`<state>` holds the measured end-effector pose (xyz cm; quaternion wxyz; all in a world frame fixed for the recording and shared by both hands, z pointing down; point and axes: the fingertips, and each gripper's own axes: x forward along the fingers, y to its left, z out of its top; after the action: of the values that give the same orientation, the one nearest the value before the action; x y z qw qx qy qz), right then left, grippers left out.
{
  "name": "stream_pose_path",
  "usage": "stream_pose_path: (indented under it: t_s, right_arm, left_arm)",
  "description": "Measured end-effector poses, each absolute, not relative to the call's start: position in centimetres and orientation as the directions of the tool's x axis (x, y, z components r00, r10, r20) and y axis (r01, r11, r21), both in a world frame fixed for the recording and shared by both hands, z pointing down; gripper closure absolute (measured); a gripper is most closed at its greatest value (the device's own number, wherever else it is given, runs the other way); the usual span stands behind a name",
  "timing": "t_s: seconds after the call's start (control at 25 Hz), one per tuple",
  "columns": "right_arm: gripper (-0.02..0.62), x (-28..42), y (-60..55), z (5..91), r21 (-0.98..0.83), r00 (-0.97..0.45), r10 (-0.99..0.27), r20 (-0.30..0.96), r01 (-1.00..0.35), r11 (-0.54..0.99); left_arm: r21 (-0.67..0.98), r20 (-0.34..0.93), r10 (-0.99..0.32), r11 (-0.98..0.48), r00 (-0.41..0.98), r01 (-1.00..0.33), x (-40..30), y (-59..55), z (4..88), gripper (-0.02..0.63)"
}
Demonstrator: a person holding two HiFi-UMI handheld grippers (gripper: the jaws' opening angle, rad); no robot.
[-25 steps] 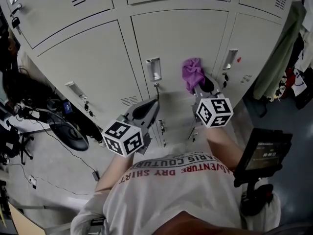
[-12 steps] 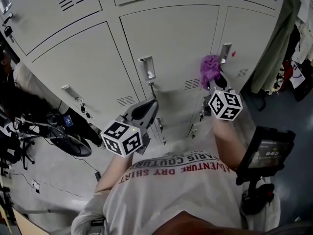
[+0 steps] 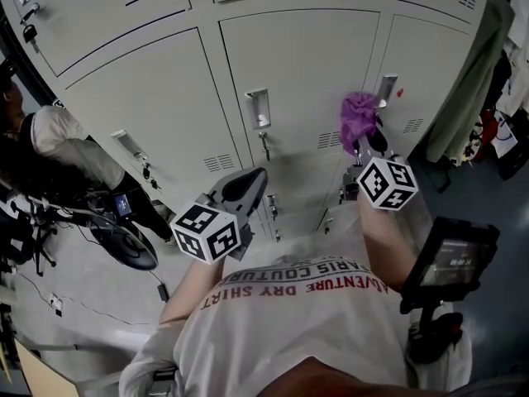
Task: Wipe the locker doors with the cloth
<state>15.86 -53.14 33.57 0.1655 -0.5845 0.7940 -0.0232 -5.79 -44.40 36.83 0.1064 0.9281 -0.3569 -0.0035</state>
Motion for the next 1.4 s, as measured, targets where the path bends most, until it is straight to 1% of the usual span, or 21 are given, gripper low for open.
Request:
stream_pose_path:
  t_s: [0.16,0.28,0.48,0.64,0.84,1.12,1.4]
  right_arm:
    - [0.535,10.3,-50.4,31.8,-0.177,-0.412,-0.864,-0.29,-0.864,0.471]
    - [0.535,5.9,-48.8,31.9,-0.136,-0.518,-0.803,-0.294,-0.809,0.572]
    - [0.537,-0.8,-47.4,34.1,-0.118,-0.652,-0.716,-0.25,-0.714,0.69]
    - [0.535,-5.8,-47.1,38.4,-0.069,-0.721,-0.672,-0.166,-0.672,0.738]
    - [0.535,-8.8,-48.4,42.1,-0.076,-0.735,-0.672,-0.093,-0.667,0.741]
    - [0.535,-9.4,-51.8,44.3,-0.087,-0.665,-0.746,-0.023,-0.743,0.664]
    - [0.534,-8.8,-53.3,45.1,-0.051,-0.639,-0.769,-0.016,-0.767,0.639]
  left_arm:
    - [0.204,0.06,-0.685,-0.703,0.726,-0.681,-6.7,-43.4,36.8,0.604]
    - [0.208,0.059,-0.708,-0.681,0.704,-0.702,-7.8,-42.6,37.0,0.604]
    - [0.216,0.064,-0.755,-0.628,0.653,-0.748,-10.1,-41.6,37.5,0.604]
    - [0.222,0.073,-0.783,-0.591,0.618,-0.776,-11.7,-40.9,38.0,0.604]
    - [0.23,0.085,-0.816,-0.543,0.572,-0.808,-14.0,-40.5,38.6,0.604]
    - [0.242,0.095,-0.829,-0.517,0.55,-0.821,-15.4,-40.9,39.2,0.604]
    - [0.245,0.103,-0.828,-0.516,0.551,-0.821,-15.6,-41.4,39.4,0.604]
